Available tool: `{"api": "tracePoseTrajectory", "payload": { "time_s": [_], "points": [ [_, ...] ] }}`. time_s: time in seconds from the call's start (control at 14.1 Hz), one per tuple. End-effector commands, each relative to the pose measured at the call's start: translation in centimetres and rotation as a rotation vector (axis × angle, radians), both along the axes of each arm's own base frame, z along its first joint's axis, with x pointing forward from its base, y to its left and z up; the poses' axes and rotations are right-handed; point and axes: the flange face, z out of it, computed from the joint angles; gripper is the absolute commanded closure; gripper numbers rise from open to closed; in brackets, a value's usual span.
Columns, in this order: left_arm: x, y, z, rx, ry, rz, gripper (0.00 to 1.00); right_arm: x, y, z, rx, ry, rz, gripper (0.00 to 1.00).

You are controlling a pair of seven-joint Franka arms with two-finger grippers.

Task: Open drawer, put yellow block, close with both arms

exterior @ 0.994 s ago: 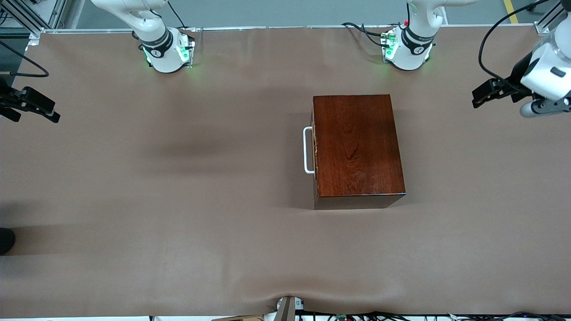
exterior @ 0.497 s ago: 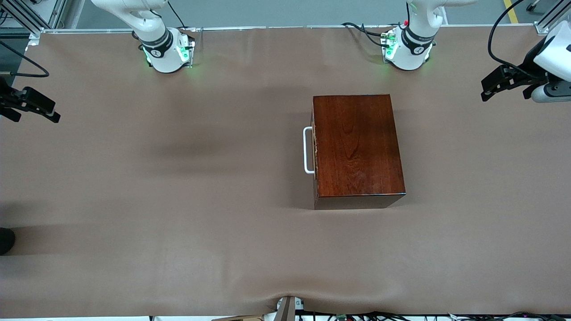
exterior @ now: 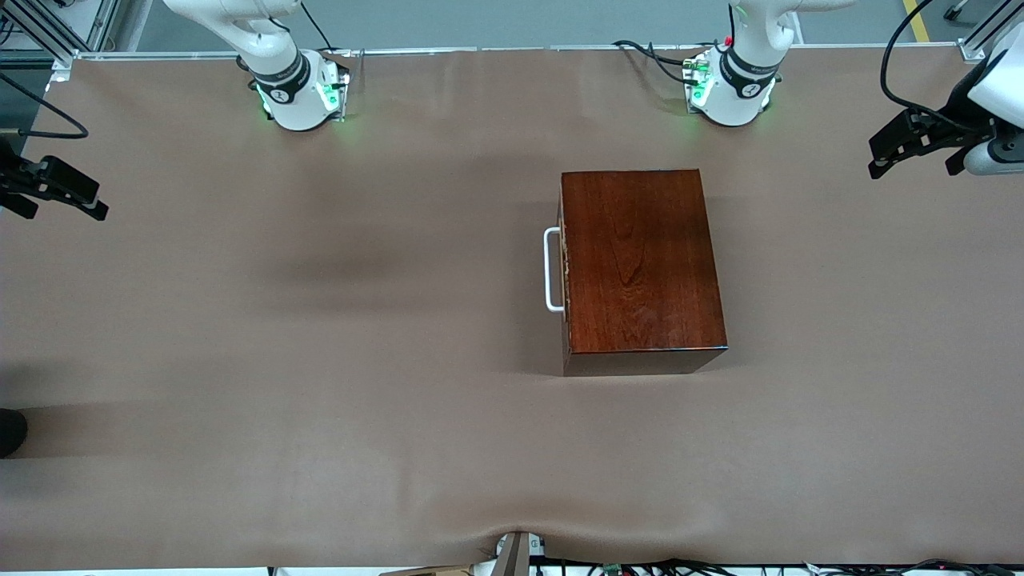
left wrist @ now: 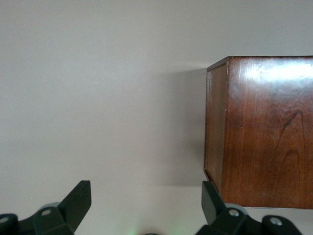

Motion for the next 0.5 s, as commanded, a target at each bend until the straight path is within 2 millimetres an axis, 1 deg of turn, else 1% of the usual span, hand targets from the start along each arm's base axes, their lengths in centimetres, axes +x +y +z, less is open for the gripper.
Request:
{"api": "tracePoseTrajectory", "payload": {
  "time_s": [0.0,0.35,0.43],
  "points": [
    [0.25,-0.18,0.48,0.002,-0.003,-0.019,0.0,0.04,0.1,0.15,0.014,-0.005,-0.012,0.0],
    [0.35,-0.36,0.15,-0.001,0.006,-0.01,0.0,0.04,0.18,0.22,0.014,-0.006,-0.011,0.0],
    [0.35,-0.46,0.14,-0.003,0.006,-0.01,0.0,0.03,-0.08,0.22,0.013,-0.006,-0.015,0.0]
  ]
}}
